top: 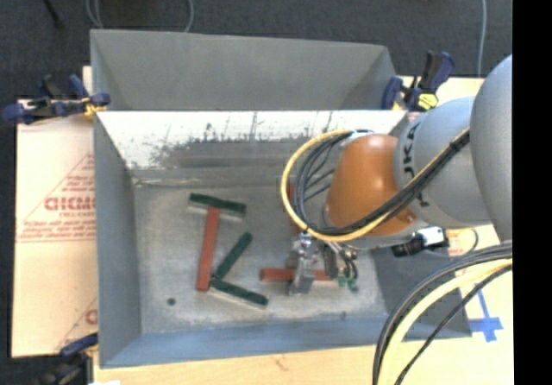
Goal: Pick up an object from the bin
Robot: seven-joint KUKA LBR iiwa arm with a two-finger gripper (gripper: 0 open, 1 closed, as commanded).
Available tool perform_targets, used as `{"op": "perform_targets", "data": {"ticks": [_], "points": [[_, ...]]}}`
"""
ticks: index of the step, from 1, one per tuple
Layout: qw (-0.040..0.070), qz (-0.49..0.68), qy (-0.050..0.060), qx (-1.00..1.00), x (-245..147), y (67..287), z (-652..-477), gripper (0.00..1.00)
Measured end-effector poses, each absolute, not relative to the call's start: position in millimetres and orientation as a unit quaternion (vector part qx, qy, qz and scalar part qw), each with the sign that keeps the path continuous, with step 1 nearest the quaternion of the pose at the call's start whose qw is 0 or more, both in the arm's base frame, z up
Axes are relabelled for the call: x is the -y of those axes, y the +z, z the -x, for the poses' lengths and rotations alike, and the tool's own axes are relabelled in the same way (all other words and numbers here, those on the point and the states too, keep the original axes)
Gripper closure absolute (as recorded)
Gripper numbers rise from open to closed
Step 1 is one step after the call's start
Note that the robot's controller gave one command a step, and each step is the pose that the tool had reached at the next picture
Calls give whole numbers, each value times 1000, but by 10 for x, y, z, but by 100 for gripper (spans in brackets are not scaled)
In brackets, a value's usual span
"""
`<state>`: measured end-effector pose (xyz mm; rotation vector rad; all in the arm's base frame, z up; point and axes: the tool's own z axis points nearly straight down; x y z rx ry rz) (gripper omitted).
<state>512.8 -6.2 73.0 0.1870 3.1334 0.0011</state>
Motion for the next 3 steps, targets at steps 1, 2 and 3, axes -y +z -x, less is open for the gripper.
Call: {"op": "perform_targets", "data": {"ticks": [1, 2, 3], "points": [[-2, -59, 0, -998, 63, 823, -5110, 100], [-2, -59, 0, -998, 65, 1043, -5111, 100], [2, -59, 0, -998, 68, 1171, -5131, 100]]}}
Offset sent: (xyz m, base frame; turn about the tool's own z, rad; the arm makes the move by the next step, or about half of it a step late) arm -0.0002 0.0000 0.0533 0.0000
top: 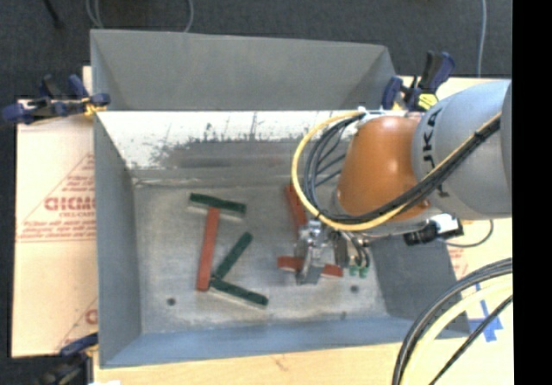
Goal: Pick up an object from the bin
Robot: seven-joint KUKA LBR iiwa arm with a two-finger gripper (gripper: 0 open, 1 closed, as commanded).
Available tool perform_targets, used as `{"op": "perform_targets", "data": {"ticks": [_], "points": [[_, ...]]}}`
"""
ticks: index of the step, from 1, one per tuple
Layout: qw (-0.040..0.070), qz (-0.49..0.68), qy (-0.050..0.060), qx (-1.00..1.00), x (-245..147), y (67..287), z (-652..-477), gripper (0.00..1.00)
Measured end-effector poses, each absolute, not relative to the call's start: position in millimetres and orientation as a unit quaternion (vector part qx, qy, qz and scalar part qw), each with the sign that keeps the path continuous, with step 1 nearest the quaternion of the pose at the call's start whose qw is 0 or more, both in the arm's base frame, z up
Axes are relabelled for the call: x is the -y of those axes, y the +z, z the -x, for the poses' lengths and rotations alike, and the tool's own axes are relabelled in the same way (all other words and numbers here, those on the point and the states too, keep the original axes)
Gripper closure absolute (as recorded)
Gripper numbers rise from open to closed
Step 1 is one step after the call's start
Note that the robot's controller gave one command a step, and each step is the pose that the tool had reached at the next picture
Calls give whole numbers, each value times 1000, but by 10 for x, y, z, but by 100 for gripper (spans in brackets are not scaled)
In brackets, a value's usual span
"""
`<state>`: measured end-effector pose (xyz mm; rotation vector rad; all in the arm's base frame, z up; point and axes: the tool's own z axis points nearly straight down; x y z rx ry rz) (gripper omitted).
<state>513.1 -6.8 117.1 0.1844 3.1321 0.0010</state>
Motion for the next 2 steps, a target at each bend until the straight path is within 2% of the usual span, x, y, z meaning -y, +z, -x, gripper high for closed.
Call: {"op": "perform_targets", "data": {"ticks": [2], "points": [[2, -58, 0, -998, 70, 1319, -5135, 100]]}}
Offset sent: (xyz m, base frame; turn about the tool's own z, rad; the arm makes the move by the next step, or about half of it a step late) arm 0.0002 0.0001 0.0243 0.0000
